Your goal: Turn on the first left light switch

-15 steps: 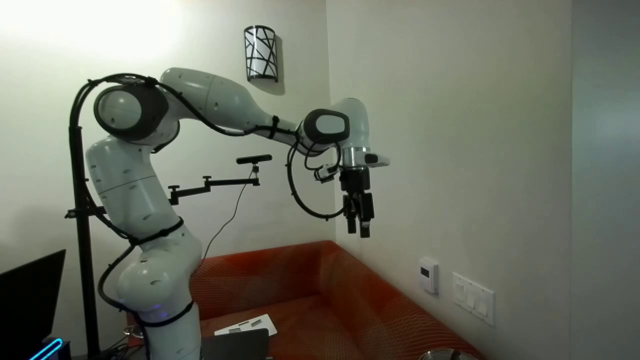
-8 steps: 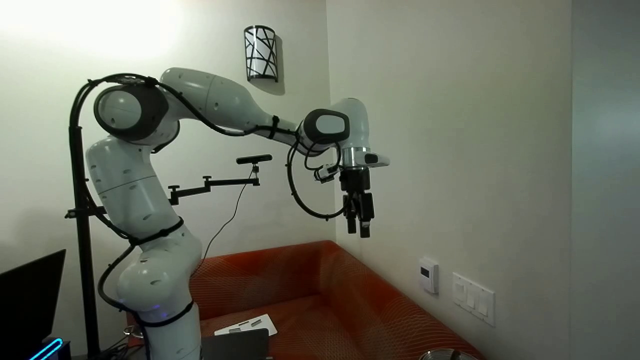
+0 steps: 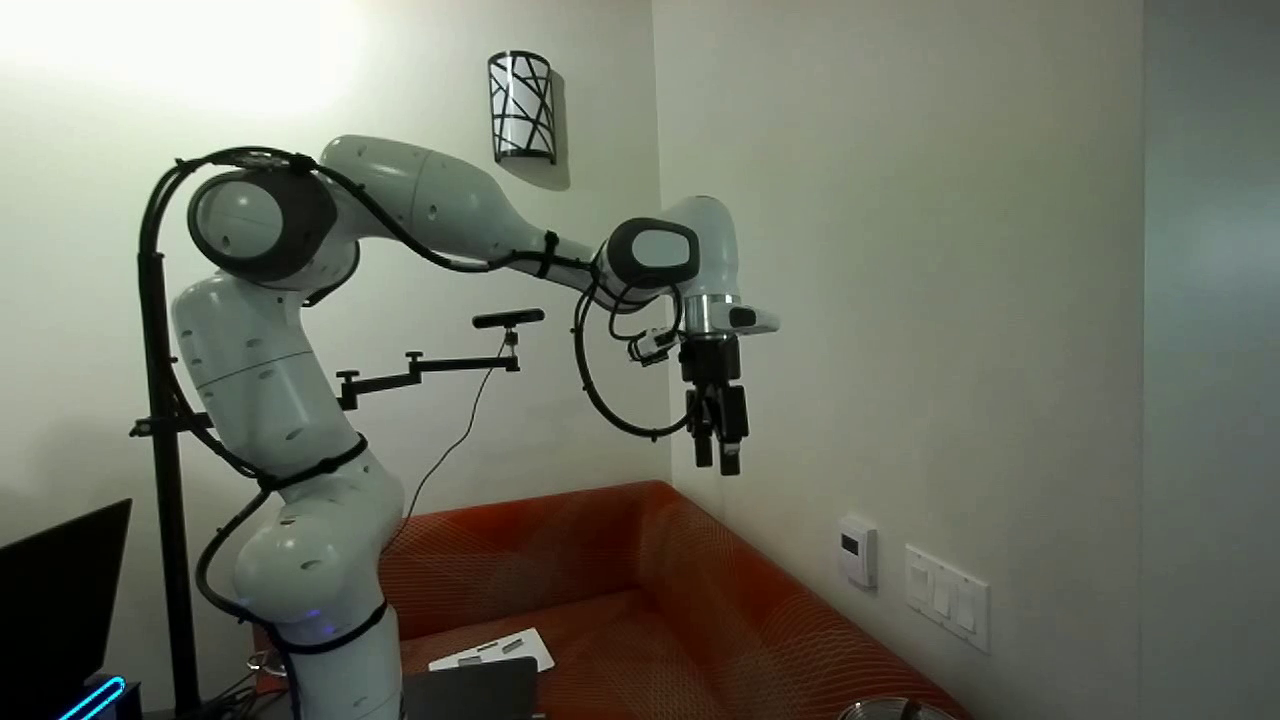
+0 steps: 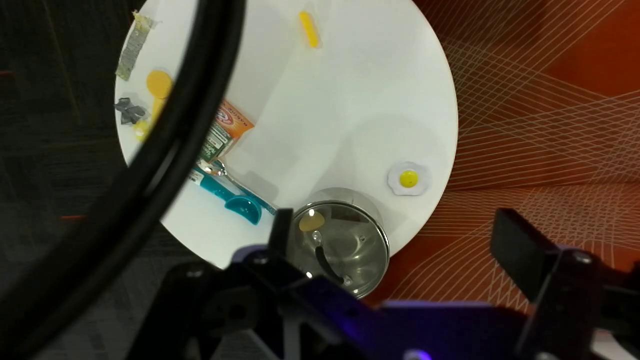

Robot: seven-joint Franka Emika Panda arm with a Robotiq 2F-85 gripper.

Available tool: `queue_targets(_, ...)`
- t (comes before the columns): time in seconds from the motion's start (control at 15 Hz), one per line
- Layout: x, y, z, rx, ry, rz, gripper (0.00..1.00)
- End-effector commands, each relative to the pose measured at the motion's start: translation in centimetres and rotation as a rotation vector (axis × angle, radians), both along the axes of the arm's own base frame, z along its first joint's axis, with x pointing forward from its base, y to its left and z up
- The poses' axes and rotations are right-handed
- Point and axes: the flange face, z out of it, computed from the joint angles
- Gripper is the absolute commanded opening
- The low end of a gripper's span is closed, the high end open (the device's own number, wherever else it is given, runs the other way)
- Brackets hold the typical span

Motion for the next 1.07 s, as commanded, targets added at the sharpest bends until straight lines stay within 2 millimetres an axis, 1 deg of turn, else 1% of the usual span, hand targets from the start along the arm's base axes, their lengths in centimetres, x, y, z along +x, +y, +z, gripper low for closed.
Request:
queue_targets(0.0,0.0,0.0,0.1,0.0,0.001,0.0,1.0)
queue_targets(0.27,0.1,0.1,-0.1,0.004,-0.008,0.001,1.0)
queue_targets(0.47,0.4,0.3,-0.4,0.004,-0.065,0.003,1.0)
queue_targets(0.73,1.6,1.2,-1.5,0.054,-0.218,0.002,1.0)
queue_targets(1.0,2.9,1.9,-3.5,0.087,-0.396,-0.028,1.0)
